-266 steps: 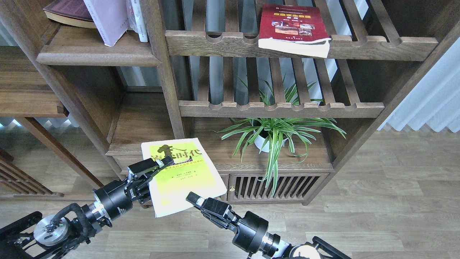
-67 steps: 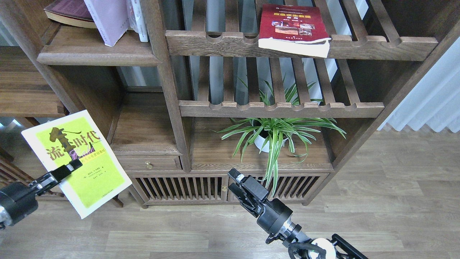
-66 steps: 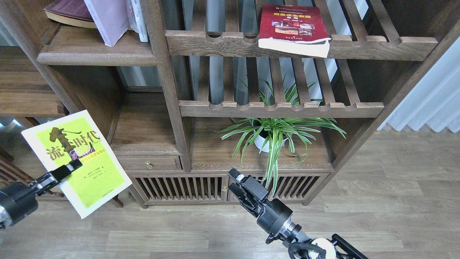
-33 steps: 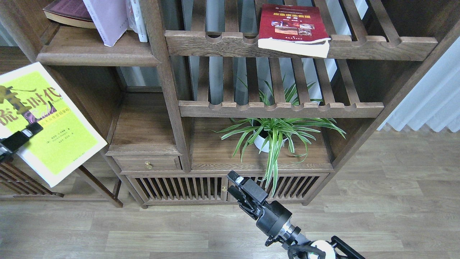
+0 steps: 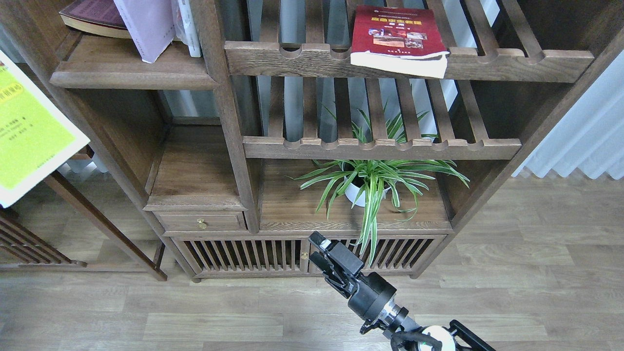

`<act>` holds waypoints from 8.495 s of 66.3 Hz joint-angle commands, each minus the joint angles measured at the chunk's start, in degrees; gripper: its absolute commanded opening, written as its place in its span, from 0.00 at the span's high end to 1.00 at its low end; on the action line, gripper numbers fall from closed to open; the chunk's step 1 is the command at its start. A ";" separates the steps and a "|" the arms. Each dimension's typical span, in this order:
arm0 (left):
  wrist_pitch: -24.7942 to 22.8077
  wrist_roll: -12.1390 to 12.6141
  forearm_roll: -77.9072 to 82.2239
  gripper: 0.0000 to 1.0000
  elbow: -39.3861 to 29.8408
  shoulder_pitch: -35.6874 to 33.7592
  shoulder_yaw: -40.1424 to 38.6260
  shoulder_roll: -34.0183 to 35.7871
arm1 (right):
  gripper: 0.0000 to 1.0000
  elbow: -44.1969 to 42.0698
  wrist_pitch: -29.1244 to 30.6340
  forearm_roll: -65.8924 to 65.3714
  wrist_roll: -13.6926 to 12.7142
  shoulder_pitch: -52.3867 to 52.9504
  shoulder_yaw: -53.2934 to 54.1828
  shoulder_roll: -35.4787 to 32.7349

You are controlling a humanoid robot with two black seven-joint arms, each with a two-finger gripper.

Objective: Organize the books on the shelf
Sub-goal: 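Lift the yellow-green book with the left gripper up toward the top shelf, then place the yellow-green book on the top shelf and withdraw the left gripper, then reach the right gripper up toward the red book on the top shelf, then grasp the red book's lower edge with the right gripper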

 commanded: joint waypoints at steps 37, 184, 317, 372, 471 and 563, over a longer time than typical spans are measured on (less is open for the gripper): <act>0.00 3.35 7.18 0.98 7.24 -35.24 19.93 6.16 | 0.01 -0.05 0.00 0.00 0.00 0.07 0.02 0.00; 0.00 -21.53 42.16 0.94 45.39 -59.59 24.24 -38.84 | 0.01 0.12 0.00 0.09 0.26 -0.02 0.28 0.00; 0.00 -21.70 1.82 0.12 10.76 -22.32 14.66 -37.87 | 0.02 8.83 0.00 0.79 5.27 2.97 5.64 0.00; 0.00 -18.36 -0.65 0.11 11.37 -4.65 20.11 -34.36 | 0.02 18.67 -6.64 2.64 11.60 15.00 10.39 0.00; 0.00 -18.36 -0.47 0.11 12.16 -6.06 20.11 -34.80 | 0.02 13.84 -16.49 3.08 12.83 22.92 21.81 0.00; 0.00 -19.15 -0.38 0.12 12.34 -6.41 19.41 -34.97 | 0.95 16.02 -13.24 3.60 13.18 23.27 21.11 0.00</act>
